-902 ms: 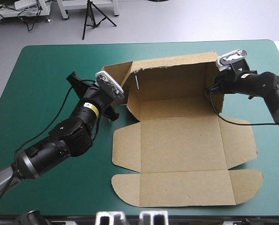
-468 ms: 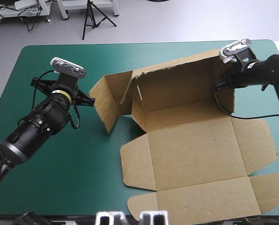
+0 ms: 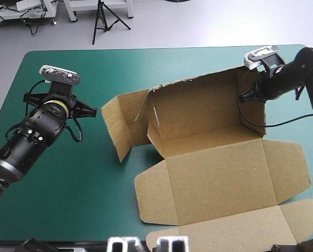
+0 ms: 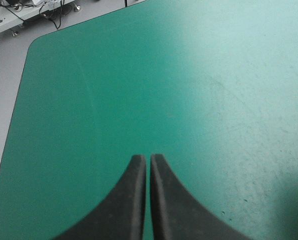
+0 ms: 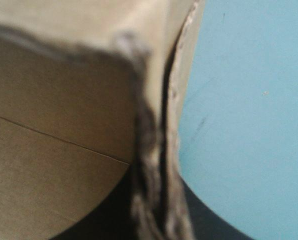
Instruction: Fold the box
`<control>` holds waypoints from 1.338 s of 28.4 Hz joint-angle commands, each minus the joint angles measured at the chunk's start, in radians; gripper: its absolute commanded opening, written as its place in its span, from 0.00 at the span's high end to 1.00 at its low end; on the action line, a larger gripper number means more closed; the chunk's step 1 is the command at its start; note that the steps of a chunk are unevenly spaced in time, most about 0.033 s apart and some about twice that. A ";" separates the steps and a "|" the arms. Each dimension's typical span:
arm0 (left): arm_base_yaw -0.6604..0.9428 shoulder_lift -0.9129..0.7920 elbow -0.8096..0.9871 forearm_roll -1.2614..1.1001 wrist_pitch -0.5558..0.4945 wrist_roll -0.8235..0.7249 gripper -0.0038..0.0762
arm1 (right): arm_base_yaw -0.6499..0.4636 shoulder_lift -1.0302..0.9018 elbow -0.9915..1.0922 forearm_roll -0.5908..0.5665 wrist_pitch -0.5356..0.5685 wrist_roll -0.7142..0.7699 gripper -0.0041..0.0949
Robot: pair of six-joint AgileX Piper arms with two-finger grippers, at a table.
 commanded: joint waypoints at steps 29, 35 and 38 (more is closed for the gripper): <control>0.000 -0.026 -0.032 -0.097 -0.091 0.037 0.93 | -0.007 0.165 -0.291 0.145 0.054 0.009 0.28; 0.000 -0.026 -0.032 -0.097 -0.106 0.037 0.93 | -0.007 0.117 -0.325 0.014 0.054 0.060 0.27; 0.000 -0.026 -0.032 -0.097 -0.116 0.037 0.93 | -0.007 0.101 -0.324 -0.037 0.054 0.096 0.27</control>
